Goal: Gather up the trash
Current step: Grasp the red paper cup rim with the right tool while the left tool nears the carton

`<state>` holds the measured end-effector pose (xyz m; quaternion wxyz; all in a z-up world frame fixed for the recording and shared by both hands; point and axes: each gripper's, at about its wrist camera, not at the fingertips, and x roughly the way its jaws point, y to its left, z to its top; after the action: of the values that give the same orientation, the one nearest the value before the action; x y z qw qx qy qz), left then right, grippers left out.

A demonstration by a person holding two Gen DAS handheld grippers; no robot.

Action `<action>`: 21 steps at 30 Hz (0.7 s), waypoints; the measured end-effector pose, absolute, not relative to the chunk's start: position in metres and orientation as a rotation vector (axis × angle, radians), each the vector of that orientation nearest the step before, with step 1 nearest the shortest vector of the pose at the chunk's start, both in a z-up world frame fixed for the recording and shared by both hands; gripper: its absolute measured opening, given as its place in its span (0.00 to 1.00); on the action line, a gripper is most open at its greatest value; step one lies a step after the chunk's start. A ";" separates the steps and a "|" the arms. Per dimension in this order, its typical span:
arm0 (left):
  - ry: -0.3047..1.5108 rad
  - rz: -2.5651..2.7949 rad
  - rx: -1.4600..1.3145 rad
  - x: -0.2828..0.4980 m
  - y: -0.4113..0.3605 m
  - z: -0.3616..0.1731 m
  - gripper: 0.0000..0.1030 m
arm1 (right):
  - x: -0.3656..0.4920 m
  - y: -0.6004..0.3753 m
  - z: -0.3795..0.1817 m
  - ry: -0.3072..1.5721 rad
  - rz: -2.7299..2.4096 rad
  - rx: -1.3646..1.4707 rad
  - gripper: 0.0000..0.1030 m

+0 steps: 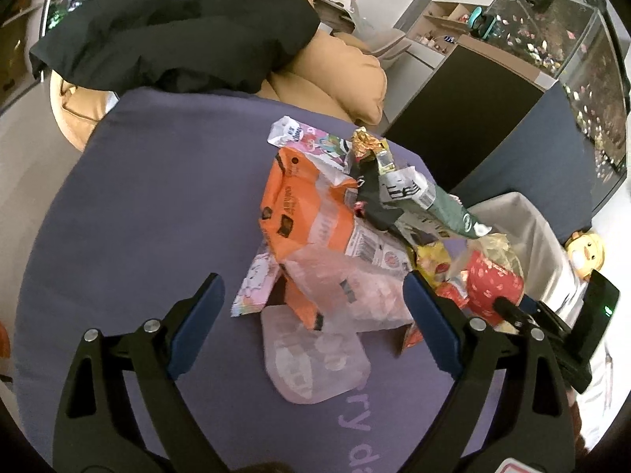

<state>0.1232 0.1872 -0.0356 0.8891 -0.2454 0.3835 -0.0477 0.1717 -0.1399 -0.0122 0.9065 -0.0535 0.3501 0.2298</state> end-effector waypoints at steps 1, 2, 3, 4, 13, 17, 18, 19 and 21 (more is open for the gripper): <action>0.794 -0.098 -0.513 0.125 0.187 -0.035 0.82 | 0.170 -0.142 -0.007 0.724 0.466 -0.113 0.26; 0.793 -0.095 -0.513 0.128 0.185 -0.033 0.81 | 0.169 -0.146 -0.003 0.730 0.461 -0.112 0.26; 0.789 -0.095 -0.514 0.131 0.185 -0.031 0.80 | 0.169 -0.150 0.002 0.731 0.461 -0.103 0.26; 0.785 -0.097 -0.514 0.133 0.184 -0.030 0.80 | 0.168 -0.151 0.004 0.728 0.460 -0.104 0.26; 0.777 -0.097 -0.399 0.144 0.166 -0.018 0.79 | 0.164 -0.164 -0.016 0.754 0.460 -0.090 0.19; 0.789 -0.078 -0.438 0.144 0.177 -0.025 0.79 | 0.158 -0.170 -0.013 0.738 0.519 -0.046 0.19; 0.787 -0.076 -0.443 0.143 0.178 -0.025 0.79 | 0.157 -0.172 -0.013 0.731 0.550 -0.030 0.20; 0.783 -0.075 -0.447 0.142 0.178 -0.025 0.79 | 0.157 -0.172 -0.014 0.729 0.566 -0.021 0.20; 0.770 -0.079 -0.444 0.140 0.176 -0.024 0.79 | 0.159 -0.172 -0.018 0.745 0.592 -0.010 0.26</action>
<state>0.1399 0.1764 -0.0239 0.9020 -0.2149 0.3724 -0.0383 0.1594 -0.1723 -0.0184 0.8890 -0.0046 0.3585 0.2850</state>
